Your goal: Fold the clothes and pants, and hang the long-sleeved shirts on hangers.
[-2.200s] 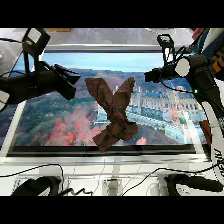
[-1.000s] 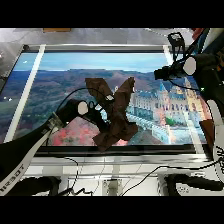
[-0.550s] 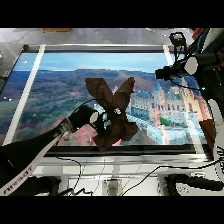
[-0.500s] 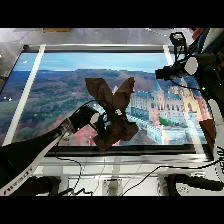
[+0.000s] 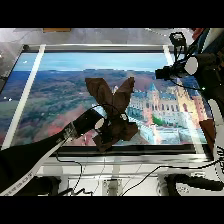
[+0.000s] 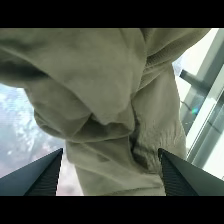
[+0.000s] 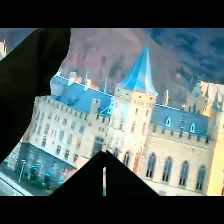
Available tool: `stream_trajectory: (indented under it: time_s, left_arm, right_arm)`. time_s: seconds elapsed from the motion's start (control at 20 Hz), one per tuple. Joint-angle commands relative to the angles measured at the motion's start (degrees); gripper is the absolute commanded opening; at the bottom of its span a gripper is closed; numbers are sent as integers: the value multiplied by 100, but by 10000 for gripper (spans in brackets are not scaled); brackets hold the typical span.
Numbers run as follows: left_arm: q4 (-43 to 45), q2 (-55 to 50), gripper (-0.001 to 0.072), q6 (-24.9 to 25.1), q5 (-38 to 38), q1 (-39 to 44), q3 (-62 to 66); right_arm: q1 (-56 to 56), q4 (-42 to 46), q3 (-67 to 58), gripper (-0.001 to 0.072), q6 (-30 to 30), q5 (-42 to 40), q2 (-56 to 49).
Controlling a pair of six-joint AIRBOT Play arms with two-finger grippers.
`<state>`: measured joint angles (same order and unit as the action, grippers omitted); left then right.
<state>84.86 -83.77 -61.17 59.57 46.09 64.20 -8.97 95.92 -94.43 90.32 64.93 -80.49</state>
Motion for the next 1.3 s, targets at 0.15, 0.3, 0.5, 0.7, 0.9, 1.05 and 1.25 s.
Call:
stream_trajectory:
  time_s: [0.15, 0.3, 0.5, 0.7, 0.9, 1.05, 1.25]
  left_arm:
    - [229, -420, 412, -39, -149, 22, 4]
    - [732, -487, 16, -74, -431, 11, 9]
    - [909, -142, 14, -210, -509, 11, 227]
    - [988, 721, 14, -210, -649, 11, 824]
    - [1115, 2055, 14, -330, -715, -81, 1150]
    - [1119, 3418, 14, -586, -717, -229, 1150]
    - [1320, 5029, 14, -1014, -706, -997, 1147]
  right_arm:
    - [0, -173, -2, 13, 2, 7, 0]
    - [0, -170, -2, 13, 0, 7, 0]
    - [0, -157, -2, 13, 0, 7, 0]
    - [2, 11, -2, 13, 0, 157, 0]
    - [33, 278, -2, 12, 0, 192, 0]
    - [42, 380, -2, 12, -24, 175, 0]
    - [42, 317, -2, 11, -155, 173, 0]
